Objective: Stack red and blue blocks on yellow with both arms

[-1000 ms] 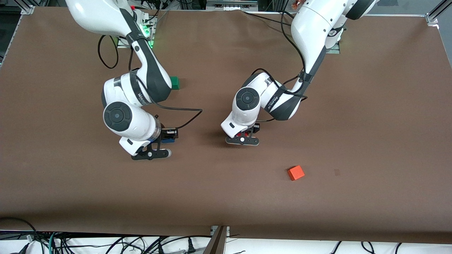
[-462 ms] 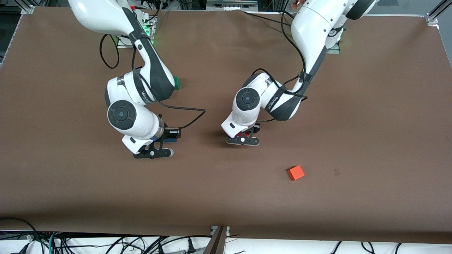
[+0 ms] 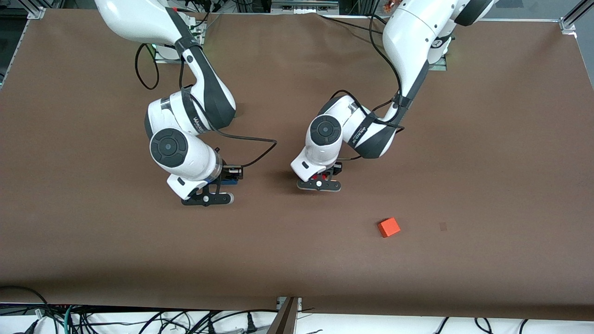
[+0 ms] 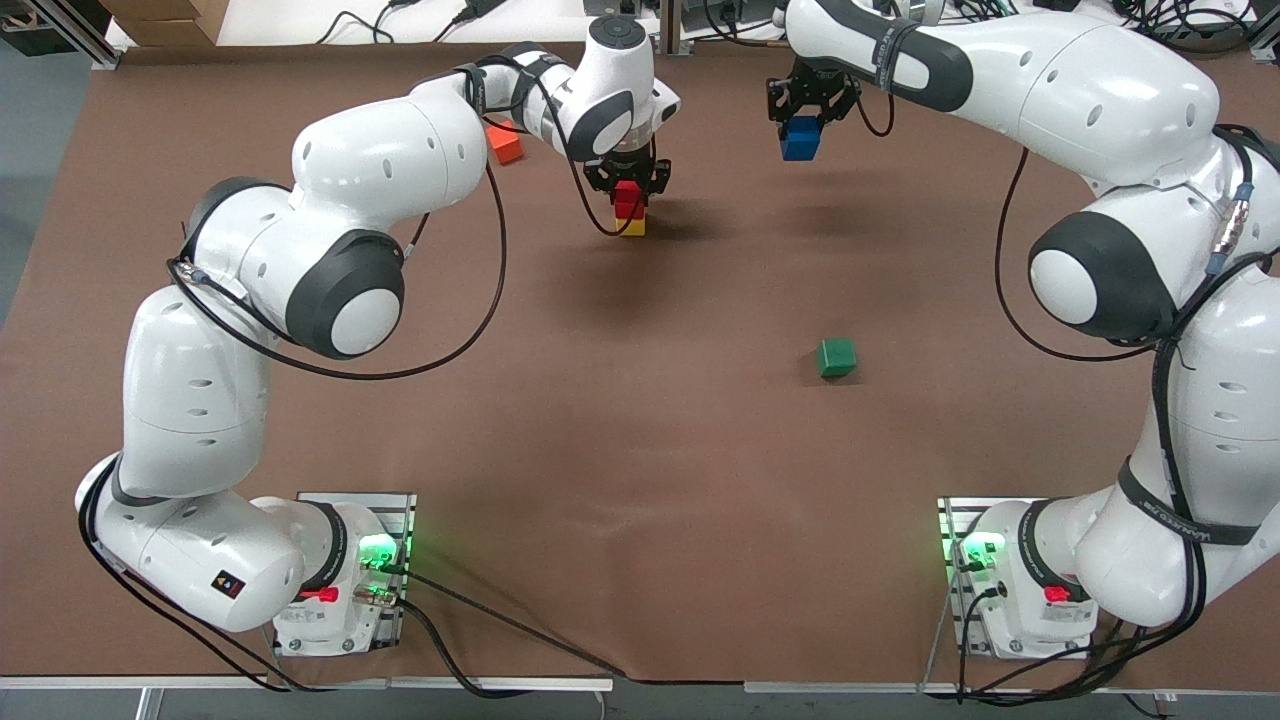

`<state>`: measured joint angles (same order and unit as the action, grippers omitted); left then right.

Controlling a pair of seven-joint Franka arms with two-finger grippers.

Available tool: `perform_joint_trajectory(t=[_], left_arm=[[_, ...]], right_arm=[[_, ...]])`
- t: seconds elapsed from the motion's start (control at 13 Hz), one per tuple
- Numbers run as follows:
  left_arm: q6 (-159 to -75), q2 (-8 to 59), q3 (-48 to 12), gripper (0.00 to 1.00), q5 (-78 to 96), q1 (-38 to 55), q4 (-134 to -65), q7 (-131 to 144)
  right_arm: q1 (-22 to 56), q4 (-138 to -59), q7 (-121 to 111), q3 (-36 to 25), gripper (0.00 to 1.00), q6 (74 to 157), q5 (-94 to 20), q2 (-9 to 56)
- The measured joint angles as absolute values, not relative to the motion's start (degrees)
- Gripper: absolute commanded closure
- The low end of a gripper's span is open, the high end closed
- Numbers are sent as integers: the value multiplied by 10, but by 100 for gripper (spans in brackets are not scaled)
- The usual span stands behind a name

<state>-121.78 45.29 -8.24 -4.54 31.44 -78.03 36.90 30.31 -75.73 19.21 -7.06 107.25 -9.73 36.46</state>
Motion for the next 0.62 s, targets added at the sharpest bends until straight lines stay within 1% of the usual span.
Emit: perform_joint_trajectory(t=[0.31,0.38,0.62], left_arm=[[-1206,457,-77,0,-46,314,-778,377],[-1182,455,-74,0,-46,312,-764,378],[-1073,435,-66,0,-50,275,-686,379]], right_arm=[[305,-757,193,-71,69,1073,-97,365],[305,-757,194,-71,69,1073,-97,365],[308,-757,202,-71,69,1073,-97,365]])
